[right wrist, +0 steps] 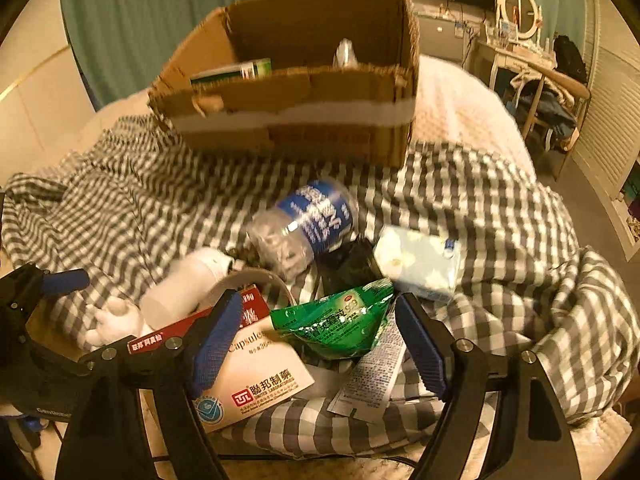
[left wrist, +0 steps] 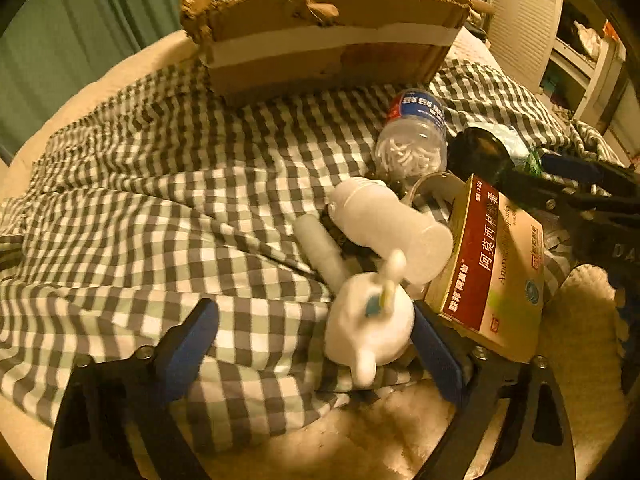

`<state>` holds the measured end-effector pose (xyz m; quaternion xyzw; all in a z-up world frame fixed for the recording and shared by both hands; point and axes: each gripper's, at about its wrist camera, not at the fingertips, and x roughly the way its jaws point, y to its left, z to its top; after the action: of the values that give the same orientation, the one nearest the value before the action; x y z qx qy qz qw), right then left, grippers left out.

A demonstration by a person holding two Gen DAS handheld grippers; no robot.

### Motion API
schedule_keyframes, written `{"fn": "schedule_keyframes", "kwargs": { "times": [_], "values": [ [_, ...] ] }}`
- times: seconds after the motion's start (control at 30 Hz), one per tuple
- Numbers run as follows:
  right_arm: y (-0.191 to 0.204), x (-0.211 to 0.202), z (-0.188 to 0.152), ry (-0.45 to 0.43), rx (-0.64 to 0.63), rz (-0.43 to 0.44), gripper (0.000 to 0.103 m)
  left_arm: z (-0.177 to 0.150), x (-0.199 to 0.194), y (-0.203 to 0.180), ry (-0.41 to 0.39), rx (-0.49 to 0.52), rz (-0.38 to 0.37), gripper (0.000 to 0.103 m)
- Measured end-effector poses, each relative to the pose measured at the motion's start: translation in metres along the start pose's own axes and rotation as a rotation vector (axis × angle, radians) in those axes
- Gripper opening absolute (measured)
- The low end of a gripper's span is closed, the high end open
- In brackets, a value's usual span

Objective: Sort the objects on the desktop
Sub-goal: 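Move both tools back to the bed and grasp the white duck toy with the left tool, then grasp the green snack bag with the right tool while the left lifts the duck toy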

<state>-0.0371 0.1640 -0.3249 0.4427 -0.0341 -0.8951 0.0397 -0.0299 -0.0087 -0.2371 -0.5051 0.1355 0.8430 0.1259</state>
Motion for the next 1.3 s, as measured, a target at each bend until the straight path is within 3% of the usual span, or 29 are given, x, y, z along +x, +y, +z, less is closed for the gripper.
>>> {"fn": "schedule_keyframes", "kwargs": {
  "times": [0.07, 0.17, 0.2, 0.23, 0.3, 0.6, 0.9, 1.3],
  "values": [
    [-0.002, 0.009, -0.001, 0.038, 0.010, 0.002, 0.078, 0.001, 0.003, -0.001, 0.008, 0.006, -0.024, 0.083],
    [-0.006, 0.019, -0.003, 0.089, 0.038, 0.021, 0.078, 0.000, 0.004, -0.006, 0.009, 0.026, -0.075, 0.059],
    [-0.008, 0.020, -0.003, 0.095, 0.051, 0.032, 0.078, 0.000, 0.004, -0.007, 0.008, 0.032, -0.095, 0.046],
    [-0.010, 0.020, -0.003, 0.099, 0.061, 0.045, 0.072, 0.000, 0.004, -0.009, 0.007, 0.037, -0.116, 0.040],
    [-0.013, 0.019, -0.004, 0.100, 0.081, 0.059, 0.057, 0.000, 0.003, -0.012, 0.002, 0.051, -0.112, 0.040],
    [-0.013, 0.006, -0.006, 0.050, 0.080, 0.042, 0.039, 0.000, -0.010, -0.010, -0.036, 0.034, -0.113, 0.040],
    [-0.015, -0.022, -0.006, -0.061, 0.087, 0.057, 0.033, 0.006, -0.043, -0.001, -0.113, -0.029, -0.104, 0.040],
    [-0.017, -0.096, -0.006, -0.289, 0.082, 0.057, 0.033, 0.033, -0.123, -0.001, -0.340, -0.068, -0.124, 0.040]
  ]
}}
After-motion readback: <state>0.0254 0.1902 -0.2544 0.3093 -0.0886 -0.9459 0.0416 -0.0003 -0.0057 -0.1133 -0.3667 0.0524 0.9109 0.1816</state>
